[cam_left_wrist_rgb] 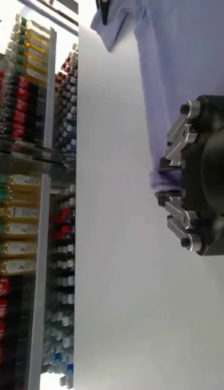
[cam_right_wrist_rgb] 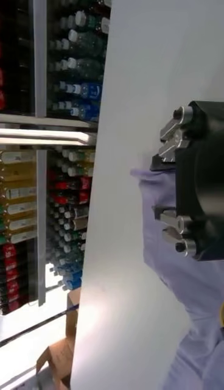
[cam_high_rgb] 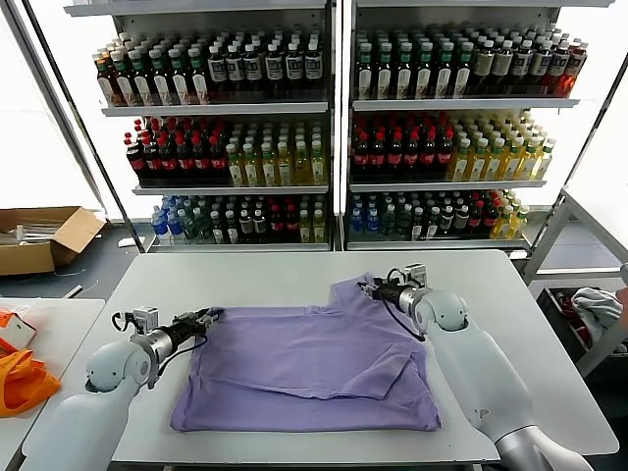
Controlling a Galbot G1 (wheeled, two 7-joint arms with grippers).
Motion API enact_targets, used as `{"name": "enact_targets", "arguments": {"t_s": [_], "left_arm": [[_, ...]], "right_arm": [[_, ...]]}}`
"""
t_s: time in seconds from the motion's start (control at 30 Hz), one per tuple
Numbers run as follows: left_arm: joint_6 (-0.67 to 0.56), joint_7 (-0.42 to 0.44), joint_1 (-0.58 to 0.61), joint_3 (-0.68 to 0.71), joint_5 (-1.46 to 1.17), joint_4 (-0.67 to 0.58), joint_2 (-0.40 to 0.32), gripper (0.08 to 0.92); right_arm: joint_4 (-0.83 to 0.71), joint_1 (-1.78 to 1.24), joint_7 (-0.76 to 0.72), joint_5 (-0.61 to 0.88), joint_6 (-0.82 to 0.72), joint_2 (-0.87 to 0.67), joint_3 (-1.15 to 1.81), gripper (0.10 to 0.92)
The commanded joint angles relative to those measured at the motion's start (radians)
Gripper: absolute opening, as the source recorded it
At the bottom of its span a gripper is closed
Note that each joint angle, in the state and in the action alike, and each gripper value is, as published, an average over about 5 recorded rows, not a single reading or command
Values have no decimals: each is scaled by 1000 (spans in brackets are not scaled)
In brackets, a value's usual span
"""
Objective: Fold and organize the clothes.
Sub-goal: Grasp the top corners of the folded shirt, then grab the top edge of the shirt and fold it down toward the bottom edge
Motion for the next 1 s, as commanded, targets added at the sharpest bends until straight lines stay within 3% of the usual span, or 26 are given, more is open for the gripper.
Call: {"name": "enact_targets", "arguments": {"t_s": [0.03,0.17,0.27,0.63,1.0], "left_arm": [[-10,2,3,6,-4,0,1,187],[-23,2,14,-20,-31,-29,6,99],[-23,1,35,-45,-60,-71,14,86],[-43,-30,170,-154,-201,-290,32,85],[-58,-45,404,-247,-213,-496,72,85]], "right_arm": [[117,-22,22,72,0,-1,32,273],[240,-67,43,130,-10,-26,51,161],[338,-115,58,163,-13,-50,66,112],[636,-355,95,234,-13,-153,177,107],[939,-720,131,259,10,-248,368,107]]}}
